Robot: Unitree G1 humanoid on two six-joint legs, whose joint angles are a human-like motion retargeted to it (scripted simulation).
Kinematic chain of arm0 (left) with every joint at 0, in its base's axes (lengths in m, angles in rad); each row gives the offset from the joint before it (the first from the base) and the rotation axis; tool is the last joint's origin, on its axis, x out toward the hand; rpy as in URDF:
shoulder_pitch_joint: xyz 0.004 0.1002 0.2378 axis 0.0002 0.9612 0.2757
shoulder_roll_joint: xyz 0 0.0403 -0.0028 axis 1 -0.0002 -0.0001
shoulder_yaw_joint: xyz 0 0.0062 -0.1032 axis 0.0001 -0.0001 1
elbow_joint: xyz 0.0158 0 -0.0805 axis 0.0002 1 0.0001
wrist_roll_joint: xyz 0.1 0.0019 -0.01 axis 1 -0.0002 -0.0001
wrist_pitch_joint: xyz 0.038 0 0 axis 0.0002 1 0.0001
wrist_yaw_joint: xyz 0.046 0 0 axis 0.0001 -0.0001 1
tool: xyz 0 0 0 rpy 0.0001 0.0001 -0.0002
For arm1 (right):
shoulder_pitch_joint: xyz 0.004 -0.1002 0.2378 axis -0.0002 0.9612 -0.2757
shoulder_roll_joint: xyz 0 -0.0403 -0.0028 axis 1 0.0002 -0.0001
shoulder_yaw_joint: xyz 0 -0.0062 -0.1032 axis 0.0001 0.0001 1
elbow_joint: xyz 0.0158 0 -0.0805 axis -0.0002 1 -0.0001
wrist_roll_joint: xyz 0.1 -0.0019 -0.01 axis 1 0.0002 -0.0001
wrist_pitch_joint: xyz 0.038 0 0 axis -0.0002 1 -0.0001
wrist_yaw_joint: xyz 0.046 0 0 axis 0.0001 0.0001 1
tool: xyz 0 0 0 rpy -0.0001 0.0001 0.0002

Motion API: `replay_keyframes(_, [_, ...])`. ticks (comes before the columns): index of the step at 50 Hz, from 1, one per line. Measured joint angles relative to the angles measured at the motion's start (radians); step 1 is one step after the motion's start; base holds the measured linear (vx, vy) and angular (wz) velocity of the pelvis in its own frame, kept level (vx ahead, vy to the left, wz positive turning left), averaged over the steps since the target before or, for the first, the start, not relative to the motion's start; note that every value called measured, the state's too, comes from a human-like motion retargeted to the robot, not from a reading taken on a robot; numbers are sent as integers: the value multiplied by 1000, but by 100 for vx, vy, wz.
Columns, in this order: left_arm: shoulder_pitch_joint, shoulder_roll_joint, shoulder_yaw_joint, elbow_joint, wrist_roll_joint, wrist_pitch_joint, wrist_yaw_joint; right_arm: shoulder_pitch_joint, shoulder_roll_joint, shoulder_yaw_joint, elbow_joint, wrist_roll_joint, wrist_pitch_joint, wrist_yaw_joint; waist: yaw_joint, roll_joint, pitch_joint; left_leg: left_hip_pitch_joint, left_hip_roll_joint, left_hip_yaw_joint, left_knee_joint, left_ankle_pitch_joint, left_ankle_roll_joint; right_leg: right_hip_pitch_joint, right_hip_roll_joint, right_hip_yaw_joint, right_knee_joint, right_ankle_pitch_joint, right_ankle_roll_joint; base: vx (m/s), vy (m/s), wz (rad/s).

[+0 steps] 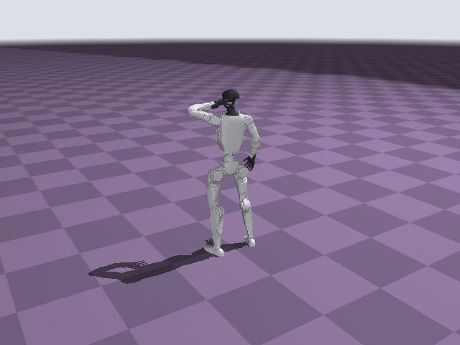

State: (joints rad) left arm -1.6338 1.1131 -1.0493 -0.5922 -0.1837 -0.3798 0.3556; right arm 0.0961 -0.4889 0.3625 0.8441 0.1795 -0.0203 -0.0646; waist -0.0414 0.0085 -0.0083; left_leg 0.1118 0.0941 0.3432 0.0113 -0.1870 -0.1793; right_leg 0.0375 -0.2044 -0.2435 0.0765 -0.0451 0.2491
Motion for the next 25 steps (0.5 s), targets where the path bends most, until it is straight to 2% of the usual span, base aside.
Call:
replay_keyframes(3, [-18,-45,8,20,11,14,-8,9,-6,5,13,5,6,5,2,7,-4,0,0,-8,0,0,-1,6,-1,-9,0,-3,-1,1,0,6])
replay_keyframes(10, [-171,-246,-70,126,35,41,-2,2,-2,54,78,31,18,16,-10,4,-7,-4,-4,-41,0,2,-4,25,-7,-42,-2,-13,-9,1,0,21])
replay_keyframes(12, [-188,-260,-85,137,32,39,1,-4,0,60,88,35,17,15,-15,3,-7,-4,-4,-43,0,2,-3,27,-7,-43,-3,-14,-11,0,0,0])
replay_keyframes(17, [-140,-167,-78,95,10,22,2,-17,-1,39,76,31,11,3,-19,11,-6,2,-2,-23,0,-2,-1,19,-4,-24,-2,-12,-10,1,0,-15])
replay_keyframes(22, [-4,-23,3,23,-6,2,3,-13,-2,-8,35,14,2,-7,-20,23,-3,9,1,4,-1,-7,-1,7,1,3,0,-8,-5,1,-1,-27])
replay_keyframes(25, [47,0,49,10,-2,3,-1,-2,-4,-24,22,10,1,-6,-20,31,-3,10,1,8,-1,-8,-1,5,2,7,0,-8,-2,0,0,0])
